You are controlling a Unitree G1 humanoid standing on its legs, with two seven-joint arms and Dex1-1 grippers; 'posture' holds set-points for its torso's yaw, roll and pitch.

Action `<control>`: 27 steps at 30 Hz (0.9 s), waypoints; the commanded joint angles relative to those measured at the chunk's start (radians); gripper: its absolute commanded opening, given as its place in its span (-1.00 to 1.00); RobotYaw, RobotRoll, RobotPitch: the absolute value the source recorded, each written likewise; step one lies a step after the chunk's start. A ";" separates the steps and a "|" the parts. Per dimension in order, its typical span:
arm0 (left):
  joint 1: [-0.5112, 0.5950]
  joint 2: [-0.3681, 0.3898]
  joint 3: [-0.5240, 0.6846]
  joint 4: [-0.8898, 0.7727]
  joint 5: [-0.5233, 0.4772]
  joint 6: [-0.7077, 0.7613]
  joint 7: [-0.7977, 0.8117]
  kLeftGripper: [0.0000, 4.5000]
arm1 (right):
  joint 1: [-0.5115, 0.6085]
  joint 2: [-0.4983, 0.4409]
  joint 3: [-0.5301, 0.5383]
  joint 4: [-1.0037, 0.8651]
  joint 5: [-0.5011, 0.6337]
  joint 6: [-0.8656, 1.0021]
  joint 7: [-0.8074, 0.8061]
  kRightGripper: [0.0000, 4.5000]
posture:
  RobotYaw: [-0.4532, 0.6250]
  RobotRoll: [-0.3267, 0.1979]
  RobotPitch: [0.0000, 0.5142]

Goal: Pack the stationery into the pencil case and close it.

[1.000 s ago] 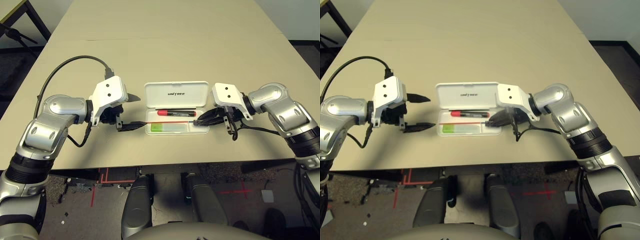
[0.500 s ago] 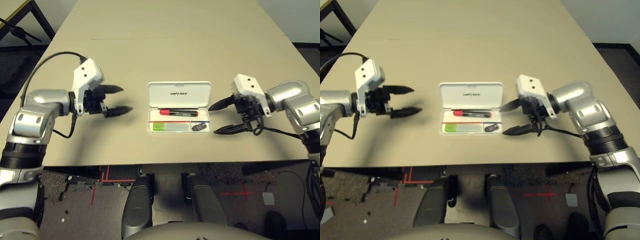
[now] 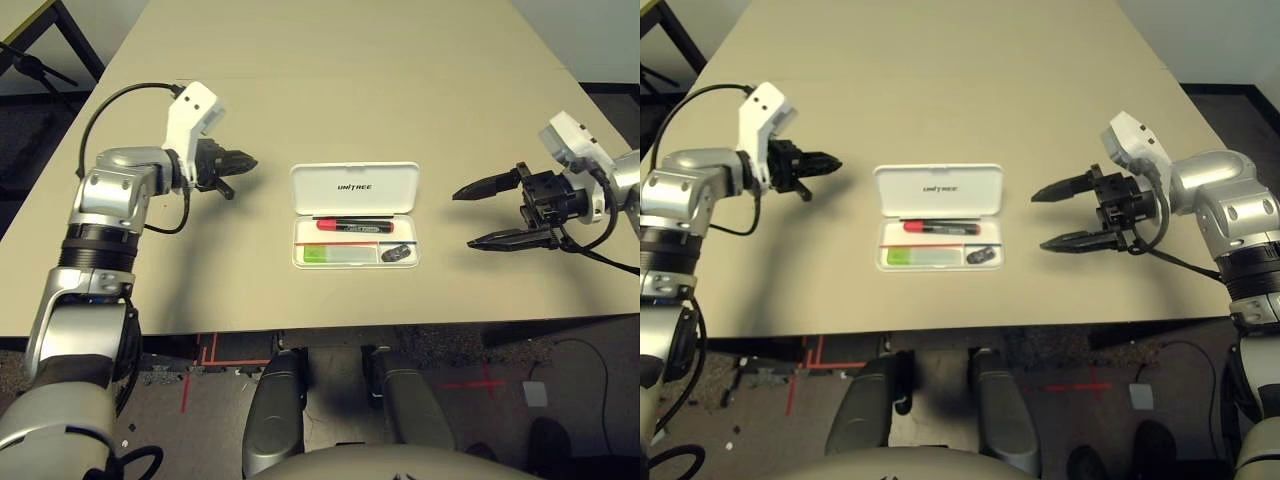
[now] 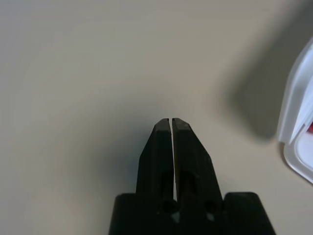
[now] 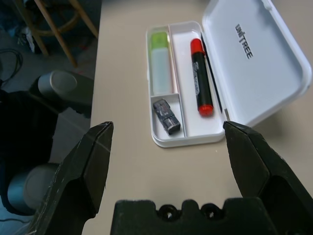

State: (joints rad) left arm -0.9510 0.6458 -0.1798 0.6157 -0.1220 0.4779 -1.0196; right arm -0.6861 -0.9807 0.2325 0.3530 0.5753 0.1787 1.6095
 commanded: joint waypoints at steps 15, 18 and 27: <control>-0.263 -0.129 -0.166 0.247 0.188 -0.168 -0.331 -0.99 | 0.112 -0.036 -0.114 -0.116 0.031 0.068 0.005 1.00 | -0.32 0.25 -0.30; -0.227 -0.113 -0.176 0.141 0.187 -0.145 -0.374 -0.99 | 0.107 -0.027 -0.115 -0.109 0.025 0.069 0.005 1.00 | -0.31 0.25 -0.30; -0.062 -0.051 -0.196 -0.359 0.146 0.072 -0.440 -0.99 | 0.067 -0.006 -0.078 -0.070 0.020 0.046 0.005 1.00 | -0.24 0.25 -0.30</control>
State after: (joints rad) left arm -1.0372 0.5811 -0.3606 0.3325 0.0397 0.5155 -1.4511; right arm -0.6122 -0.9901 0.1449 0.2783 0.5975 0.2324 1.6097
